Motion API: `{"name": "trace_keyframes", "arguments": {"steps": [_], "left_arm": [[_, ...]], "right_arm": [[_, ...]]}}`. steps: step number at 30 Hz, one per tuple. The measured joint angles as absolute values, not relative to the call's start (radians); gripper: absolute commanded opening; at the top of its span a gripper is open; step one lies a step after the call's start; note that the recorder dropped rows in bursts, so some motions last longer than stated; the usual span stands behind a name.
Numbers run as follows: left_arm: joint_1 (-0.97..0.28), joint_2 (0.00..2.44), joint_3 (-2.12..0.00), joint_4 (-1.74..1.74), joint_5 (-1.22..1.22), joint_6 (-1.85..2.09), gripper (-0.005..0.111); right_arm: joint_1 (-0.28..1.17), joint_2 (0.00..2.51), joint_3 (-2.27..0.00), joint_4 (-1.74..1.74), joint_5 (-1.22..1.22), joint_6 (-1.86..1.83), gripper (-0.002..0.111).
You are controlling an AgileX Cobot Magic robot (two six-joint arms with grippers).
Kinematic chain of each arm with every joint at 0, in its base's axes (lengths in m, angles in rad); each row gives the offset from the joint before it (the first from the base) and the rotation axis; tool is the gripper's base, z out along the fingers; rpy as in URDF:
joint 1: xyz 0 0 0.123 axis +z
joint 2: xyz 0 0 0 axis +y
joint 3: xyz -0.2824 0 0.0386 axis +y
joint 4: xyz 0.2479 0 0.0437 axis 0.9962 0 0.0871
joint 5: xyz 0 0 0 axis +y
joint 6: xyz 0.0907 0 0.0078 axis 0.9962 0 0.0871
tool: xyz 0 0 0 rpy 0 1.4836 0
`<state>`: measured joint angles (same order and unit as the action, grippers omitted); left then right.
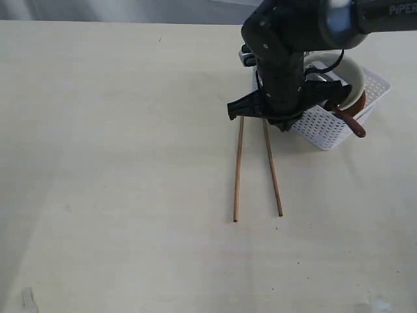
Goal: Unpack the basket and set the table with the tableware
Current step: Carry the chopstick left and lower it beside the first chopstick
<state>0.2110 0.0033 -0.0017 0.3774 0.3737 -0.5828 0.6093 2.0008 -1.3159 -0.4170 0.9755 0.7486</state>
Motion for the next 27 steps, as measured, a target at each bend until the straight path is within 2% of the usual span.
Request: {"name": "trace_keyframes", "arguments": {"steps": [27], "left_arm": [[0.211, 0.003, -0.002, 0.377, 0.374, -0.583, 0.000]], "right_arm": [[0.611, 2.072, -1.271, -0.364, 0.890, 0.737, 0.000]]}}
